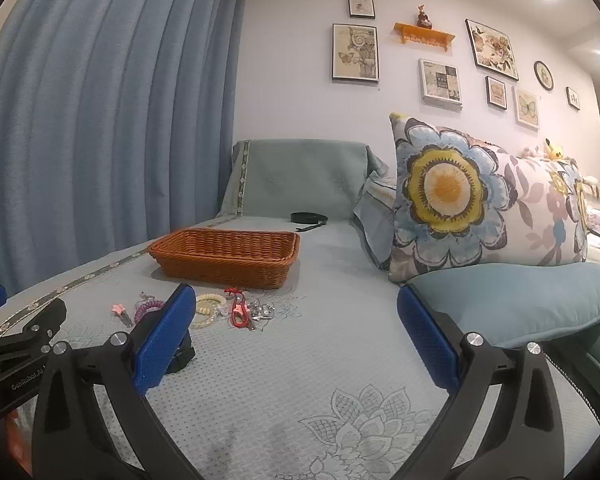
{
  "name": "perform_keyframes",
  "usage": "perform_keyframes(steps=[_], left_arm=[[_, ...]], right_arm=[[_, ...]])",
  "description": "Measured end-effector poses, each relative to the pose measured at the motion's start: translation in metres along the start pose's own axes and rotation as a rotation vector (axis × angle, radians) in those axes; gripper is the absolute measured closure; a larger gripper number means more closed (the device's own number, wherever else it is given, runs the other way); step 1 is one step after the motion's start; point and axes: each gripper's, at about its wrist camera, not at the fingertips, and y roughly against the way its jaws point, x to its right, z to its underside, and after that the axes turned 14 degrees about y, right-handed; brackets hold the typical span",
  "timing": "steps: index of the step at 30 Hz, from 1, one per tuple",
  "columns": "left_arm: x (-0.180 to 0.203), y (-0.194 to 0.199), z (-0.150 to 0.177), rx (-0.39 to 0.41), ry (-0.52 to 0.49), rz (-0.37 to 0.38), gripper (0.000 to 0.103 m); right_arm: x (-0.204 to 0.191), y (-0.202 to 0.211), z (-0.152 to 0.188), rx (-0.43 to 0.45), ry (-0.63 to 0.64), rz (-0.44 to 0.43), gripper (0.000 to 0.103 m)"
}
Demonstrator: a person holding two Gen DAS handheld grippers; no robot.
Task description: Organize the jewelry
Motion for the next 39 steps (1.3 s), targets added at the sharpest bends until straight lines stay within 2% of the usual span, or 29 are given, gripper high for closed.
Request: perform_keyframes(steps=[21, 22, 32, 39], left_arm=[[-0.002, -0.001, 0.003, 0.004, -0.001, 0.007, 0.01], [-0.002, -0.001, 0.004, 0.004, -0.003, 0.006, 0.01], [0.0, 0.0, 0.005, 0.013, -0.008, 0.004, 0.01], [0.0, 0.0, 0.005, 0.004, -0.011, 0.003, 0.01]], right_arm=[[0.002, -0.011, -0.002, -0.028, 0.001, -0.016, 0.007], [0.001, -0.008, 0.0, -0.002, -0.01, -0.014, 0.007], [0.004, -0.009, 0.0, -0.006, -0.018, -0.02, 0.007], [0.002, -0.012, 0.001, -0.008, 0.03, -0.016, 0.007]])
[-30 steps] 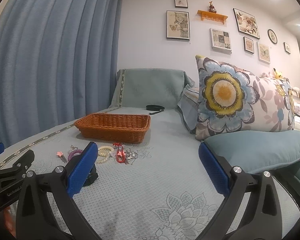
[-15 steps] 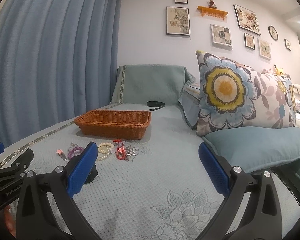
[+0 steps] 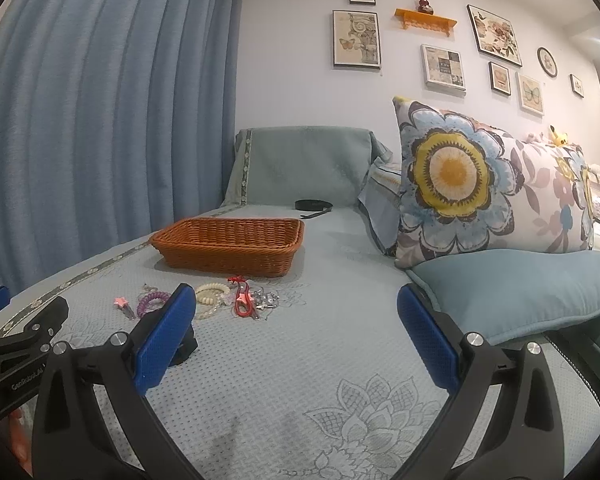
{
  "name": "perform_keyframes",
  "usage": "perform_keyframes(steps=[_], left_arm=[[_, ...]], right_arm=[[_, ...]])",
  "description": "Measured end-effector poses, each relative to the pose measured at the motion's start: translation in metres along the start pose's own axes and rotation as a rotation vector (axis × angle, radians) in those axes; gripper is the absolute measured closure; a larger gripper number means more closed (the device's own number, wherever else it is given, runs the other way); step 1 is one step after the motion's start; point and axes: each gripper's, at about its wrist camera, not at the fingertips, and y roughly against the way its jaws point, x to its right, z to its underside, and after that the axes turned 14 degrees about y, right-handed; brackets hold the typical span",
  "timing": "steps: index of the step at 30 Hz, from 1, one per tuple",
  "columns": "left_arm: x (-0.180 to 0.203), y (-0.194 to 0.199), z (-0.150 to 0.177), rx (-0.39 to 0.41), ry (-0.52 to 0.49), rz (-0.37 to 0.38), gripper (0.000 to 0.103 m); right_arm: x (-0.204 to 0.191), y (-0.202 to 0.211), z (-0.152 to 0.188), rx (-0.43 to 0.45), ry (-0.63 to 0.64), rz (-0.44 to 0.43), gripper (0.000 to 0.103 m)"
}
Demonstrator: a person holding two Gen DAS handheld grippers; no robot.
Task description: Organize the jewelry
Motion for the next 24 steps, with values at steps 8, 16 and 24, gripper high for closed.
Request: perform_keyframes(steps=[8, 16, 24], left_arm=[[0.0004, -0.0005, 0.0007, -0.009, -0.007, -0.002, 0.01], [0.0027, 0.0004, 0.0023, -0.009, -0.03, -0.01, 0.01], [0.0053, 0.0006, 0.003, -0.007, -0.039, -0.006, 0.01]], right_arm=[[-0.0004, -0.0011, 0.001, -0.003, -0.003, -0.008, 0.007], [-0.001, -0.0004, 0.002, 0.01, -0.015, -0.008, 0.007], [-0.0008, -0.0009, 0.0056, 0.021, -0.077, -0.019, 0.007]])
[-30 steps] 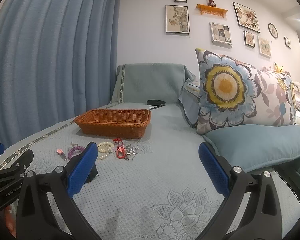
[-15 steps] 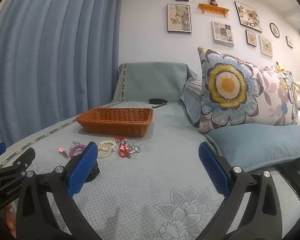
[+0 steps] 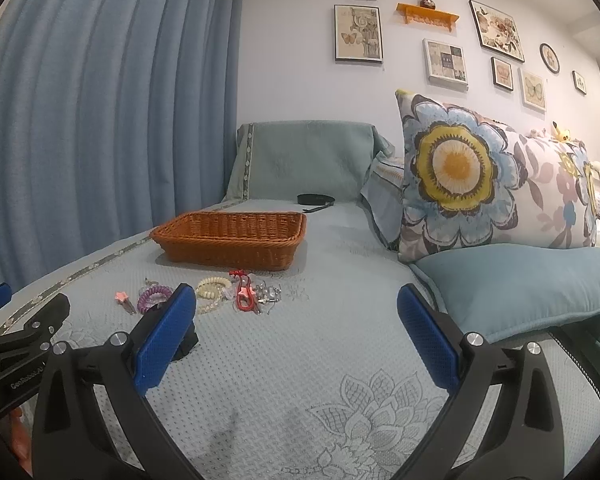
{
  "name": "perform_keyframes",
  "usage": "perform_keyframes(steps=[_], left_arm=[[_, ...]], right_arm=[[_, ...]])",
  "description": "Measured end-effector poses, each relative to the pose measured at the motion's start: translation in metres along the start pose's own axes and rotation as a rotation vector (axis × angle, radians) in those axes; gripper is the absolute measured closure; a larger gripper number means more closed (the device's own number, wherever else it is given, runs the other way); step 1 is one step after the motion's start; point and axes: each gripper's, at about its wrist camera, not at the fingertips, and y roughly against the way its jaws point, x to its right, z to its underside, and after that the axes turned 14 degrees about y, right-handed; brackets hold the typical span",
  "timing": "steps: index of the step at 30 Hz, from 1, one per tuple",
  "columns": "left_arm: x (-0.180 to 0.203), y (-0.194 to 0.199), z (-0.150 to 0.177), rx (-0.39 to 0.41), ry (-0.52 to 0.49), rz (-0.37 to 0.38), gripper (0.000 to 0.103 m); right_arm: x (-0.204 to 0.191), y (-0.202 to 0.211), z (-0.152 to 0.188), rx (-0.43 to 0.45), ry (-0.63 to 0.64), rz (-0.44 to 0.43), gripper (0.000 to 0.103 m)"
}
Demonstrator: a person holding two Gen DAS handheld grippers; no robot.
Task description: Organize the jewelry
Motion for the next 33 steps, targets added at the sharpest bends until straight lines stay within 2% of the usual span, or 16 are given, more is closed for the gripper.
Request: perform_keyframes(steps=[9, 11, 12, 15, 16, 17, 20, 21, 22, 24, 25, 27, 28, 30, 33], left_arm=[[-0.005, -0.007, -0.002, -0.051, 0.015, -0.006, 0.01], [-0.011, -0.014, -0.004, -0.083, 0.035, -0.04, 0.01], [-0.019, -0.021, -0.006, -0.127, 0.066, -0.052, 0.01], [-0.042, -0.036, -0.011, -0.176, 0.143, -0.003, 0.015], [-0.048, -0.042, -0.012, -0.218, 0.163, 0.023, 0.017], [-0.05, -0.045, -0.012, -0.206, 0.161, 0.04, 0.018], [-0.048, -0.062, -0.012, -0.311, 0.158, 0.113, 0.022], [-0.044, -0.065, -0.011, -0.33, 0.154, 0.136, 0.023], [-0.038, -0.069, -0.011, -0.36, 0.153, 0.162, 0.025], [-0.022, -0.08, -0.008, -0.412, 0.132, 0.207, 0.026], [-0.015, -0.087, -0.009, -0.44, 0.135, 0.228, 0.029], [-0.004, -0.102, -0.007, -0.497, 0.135, 0.253, 0.036], [0.001, -0.112, -0.007, -0.526, 0.141, 0.251, 0.041], [0.007, -0.126, -0.005, -0.562, 0.15, 0.247, 0.046], [0.007, -0.137, -0.004, -0.597, 0.184, 0.263, 0.047]], right_arm=[[-0.002, -0.007, 0.001, -0.01, -0.001, -0.008, 0.007], [-0.002, -0.011, 0.0, -0.024, 0.004, -0.017, 0.007], [-0.001, -0.012, 0.0, -0.033, 0.01, -0.02, 0.008], [0.001, -0.019, -0.004, -0.05, 0.017, -0.049, 0.01], [0.002, -0.023, -0.005, -0.065, 0.021, -0.064, 0.01], [0.002, -0.028, -0.006, -0.086, 0.024, -0.086, 0.011], [0.003, -0.045, -0.01, -0.141, 0.026, -0.164, 0.02], [0.004, -0.054, -0.013, -0.151, 0.027, -0.203, 0.027], [0.004, -0.065, -0.015, -0.178, 0.024, -0.232, 0.033], [0.005, -0.089, -0.016, -0.256, 0.008, -0.297, 0.037], [0.004, -0.102, -0.017, -0.288, -0.001, -0.34, 0.045], [0.001, -0.133, -0.016, -0.359, -0.009, -0.392, 0.05], [-0.001, -0.145, -0.016, -0.382, -0.008, -0.406, 0.056], [-0.005, -0.174, -0.015, -0.416, -0.007, -0.447, 0.06], [-0.013, -0.214, -0.013, -0.481, -0.005, -0.508, 0.065]])
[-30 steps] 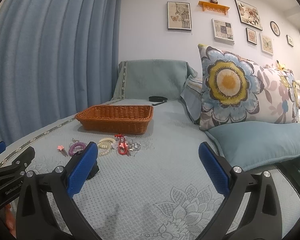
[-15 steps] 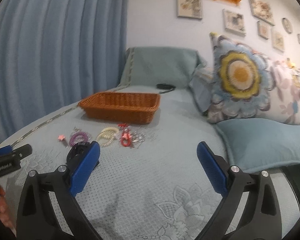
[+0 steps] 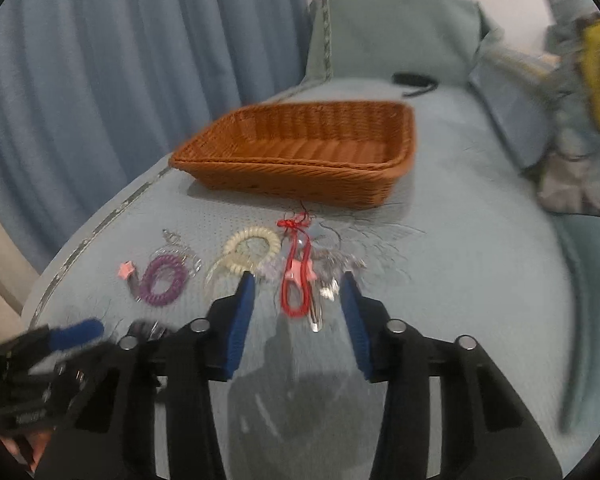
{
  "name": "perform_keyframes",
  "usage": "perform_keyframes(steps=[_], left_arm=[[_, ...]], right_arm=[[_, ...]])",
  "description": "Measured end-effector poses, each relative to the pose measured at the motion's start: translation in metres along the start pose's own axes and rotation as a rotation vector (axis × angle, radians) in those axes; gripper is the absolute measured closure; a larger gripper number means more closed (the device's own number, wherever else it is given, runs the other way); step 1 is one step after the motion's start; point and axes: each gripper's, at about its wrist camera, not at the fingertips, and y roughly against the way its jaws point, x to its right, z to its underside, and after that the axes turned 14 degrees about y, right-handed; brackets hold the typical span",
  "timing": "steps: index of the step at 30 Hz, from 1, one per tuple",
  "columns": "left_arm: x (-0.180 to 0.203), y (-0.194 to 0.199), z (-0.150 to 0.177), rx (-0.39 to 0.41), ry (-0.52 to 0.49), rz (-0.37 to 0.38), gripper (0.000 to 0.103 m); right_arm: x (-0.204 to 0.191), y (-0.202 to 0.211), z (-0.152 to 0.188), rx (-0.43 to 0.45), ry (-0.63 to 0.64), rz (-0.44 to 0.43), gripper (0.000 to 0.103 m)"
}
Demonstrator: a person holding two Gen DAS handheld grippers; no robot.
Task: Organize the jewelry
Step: 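Grasp the black watch with the left tool while the right tool grasps the red cord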
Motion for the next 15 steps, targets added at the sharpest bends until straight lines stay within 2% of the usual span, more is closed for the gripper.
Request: perform_keyframes(steps=[2, 4, 9, 12, 14, 15], left_arm=[[0.0, -0.008, 0.001, -0.017, 0.001, 0.007, 0.05], [0.001, -0.014, 0.003, -0.024, -0.006, -0.002, 0.056], [0.002, -0.019, 0.002, -0.02, -0.003, -0.016, 0.059], [0.002, -0.021, 0.0, -0.015, -0.003, -0.025, 0.059], [0.005, -0.024, -0.001, -0.014, -0.012, -0.034, 0.069], [0.005, -0.025, 0.001, -0.014, -0.017, -0.042, 0.082]], right_arm=[[0.008, -0.021, -0.009, -0.031, 0.002, -0.029, 0.065], [0.013, -0.036, -0.014, -0.051, 0.008, -0.017, 0.066], [0.016, -0.062, -0.021, -0.094, 0.02, -0.034, 0.083], [0.012, -0.072, -0.028, -0.103, 0.051, -0.04, 0.083], [0.008, -0.076, -0.029, -0.11, 0.065, -0.046, 0.088], [0.007, -0.076, -0.03, -0.11, 0.069, -0.052, 0.093]])
